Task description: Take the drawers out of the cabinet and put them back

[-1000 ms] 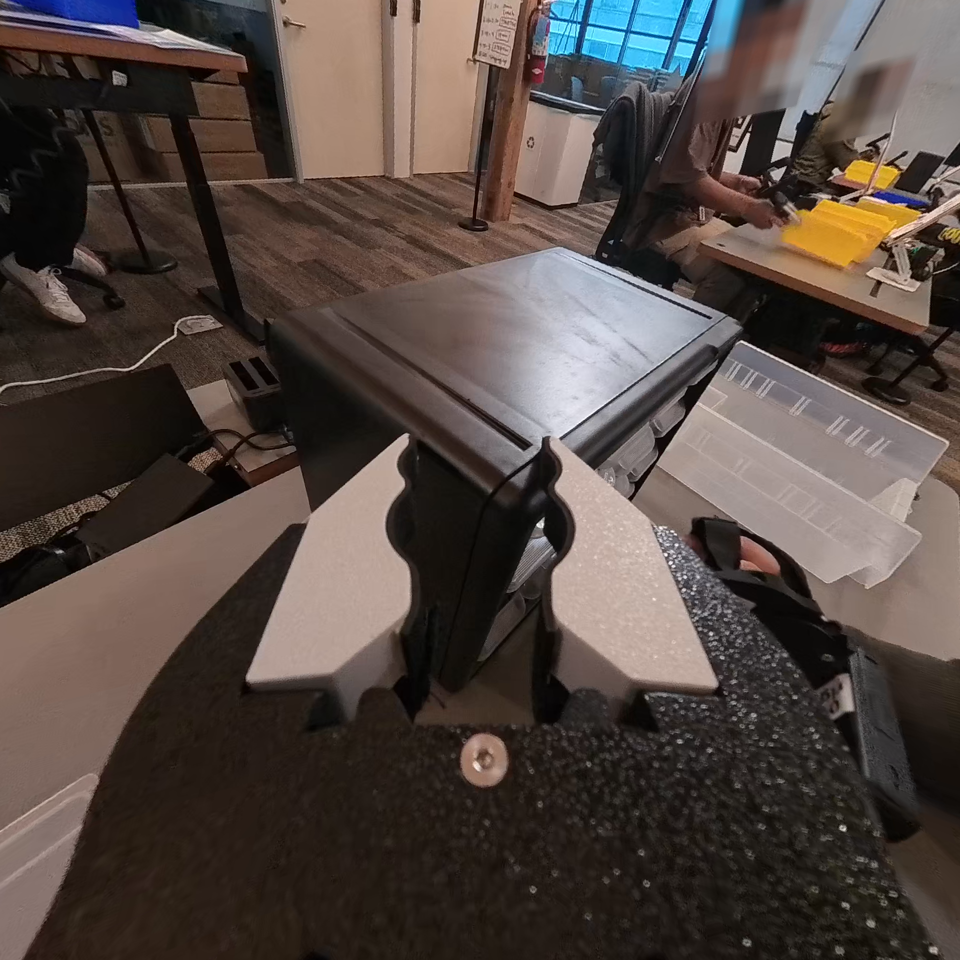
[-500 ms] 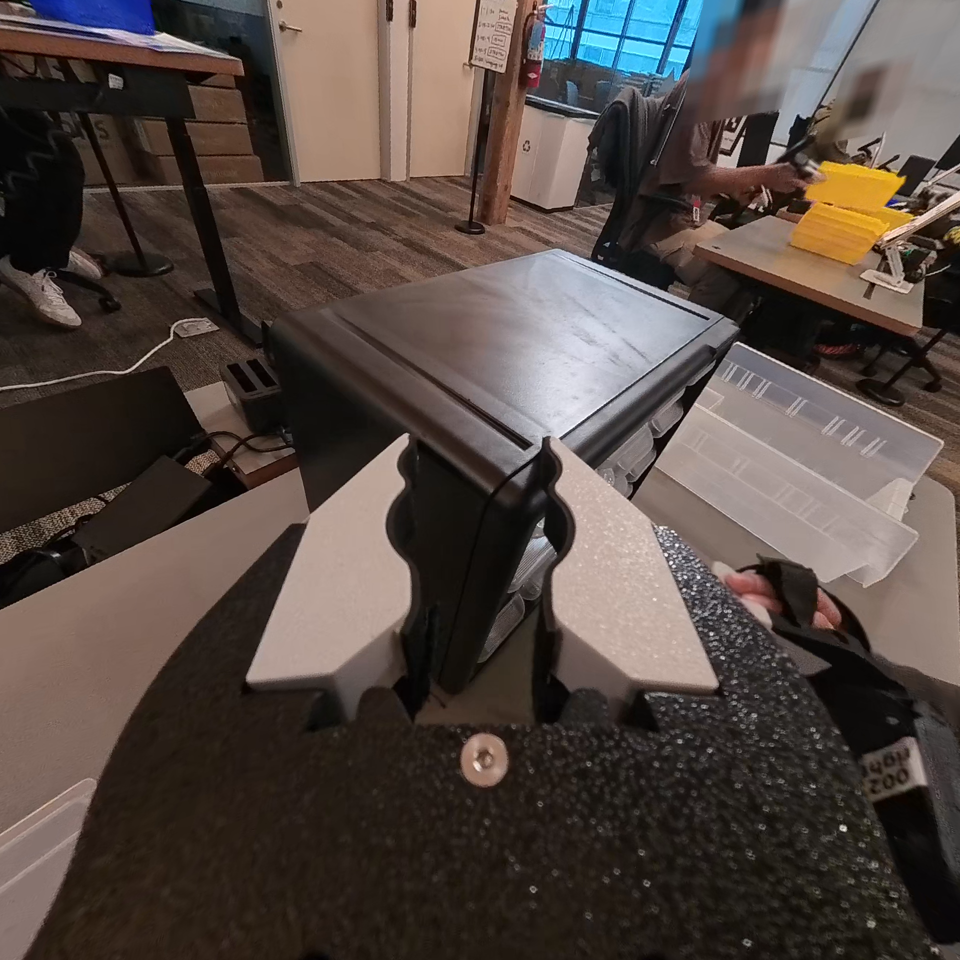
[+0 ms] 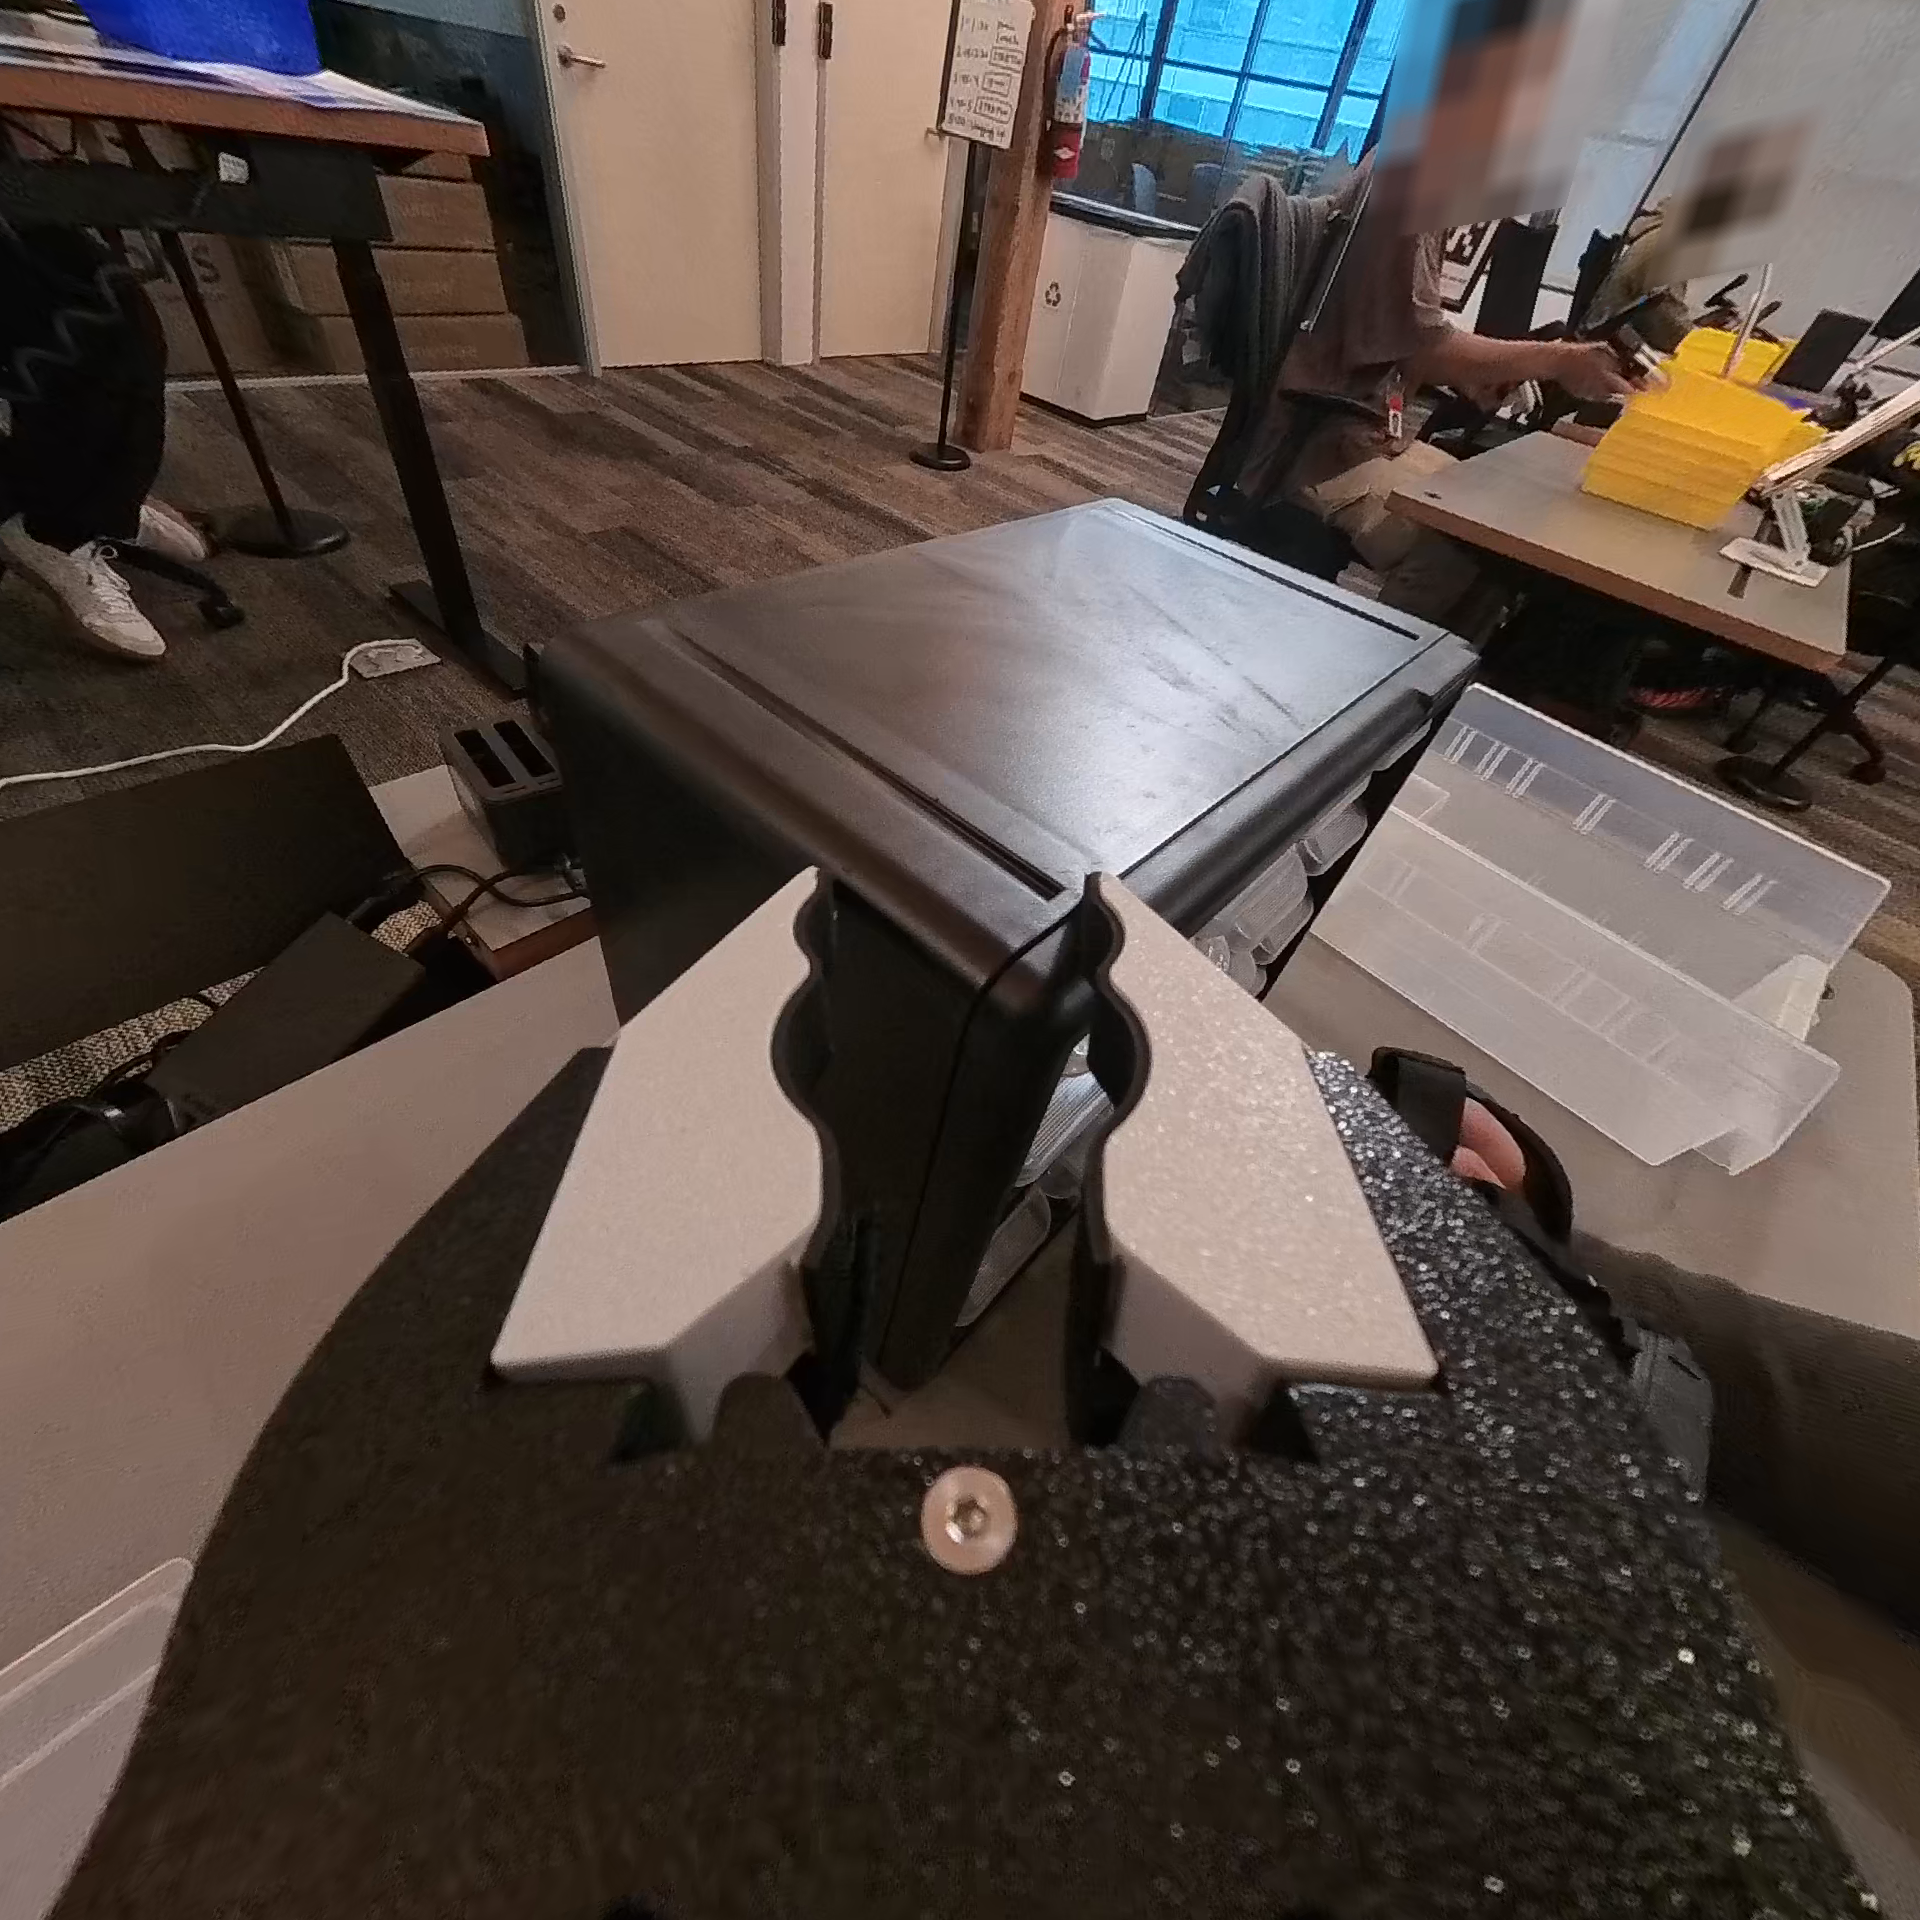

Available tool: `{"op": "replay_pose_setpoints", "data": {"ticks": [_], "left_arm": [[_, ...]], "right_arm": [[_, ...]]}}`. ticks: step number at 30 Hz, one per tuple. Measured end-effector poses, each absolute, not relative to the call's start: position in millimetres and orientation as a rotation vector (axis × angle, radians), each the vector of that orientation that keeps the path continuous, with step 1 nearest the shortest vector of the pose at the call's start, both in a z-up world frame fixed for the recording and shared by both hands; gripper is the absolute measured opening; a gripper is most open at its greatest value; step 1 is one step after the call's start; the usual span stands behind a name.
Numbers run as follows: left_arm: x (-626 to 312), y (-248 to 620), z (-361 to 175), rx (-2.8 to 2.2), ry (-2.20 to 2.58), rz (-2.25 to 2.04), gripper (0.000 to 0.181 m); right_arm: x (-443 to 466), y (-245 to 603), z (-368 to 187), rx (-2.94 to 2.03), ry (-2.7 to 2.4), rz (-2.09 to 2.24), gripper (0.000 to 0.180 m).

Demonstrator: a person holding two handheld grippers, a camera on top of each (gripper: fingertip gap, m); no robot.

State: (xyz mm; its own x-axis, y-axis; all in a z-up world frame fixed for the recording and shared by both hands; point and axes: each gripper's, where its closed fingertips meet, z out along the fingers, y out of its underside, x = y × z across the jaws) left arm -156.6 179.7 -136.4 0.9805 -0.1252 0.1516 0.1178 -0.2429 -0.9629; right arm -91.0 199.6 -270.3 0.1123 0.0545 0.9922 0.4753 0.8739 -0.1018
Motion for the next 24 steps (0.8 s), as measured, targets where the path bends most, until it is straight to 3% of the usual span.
{"op": "replay_pose_setpoints", "data": {"ticks": [17,24], "left_arm": [[-156,180,-137,-1.797,0.009,-0.232,0.045],[-157,180,-137,-1.796,0.008,-0.235,0.045]], "right_arm": [[-70,178,-273,-0.443,-1.457,-0.317,0.057],[-77,190,-270,-0.477,-1.437,-0.313,0.063]]}}
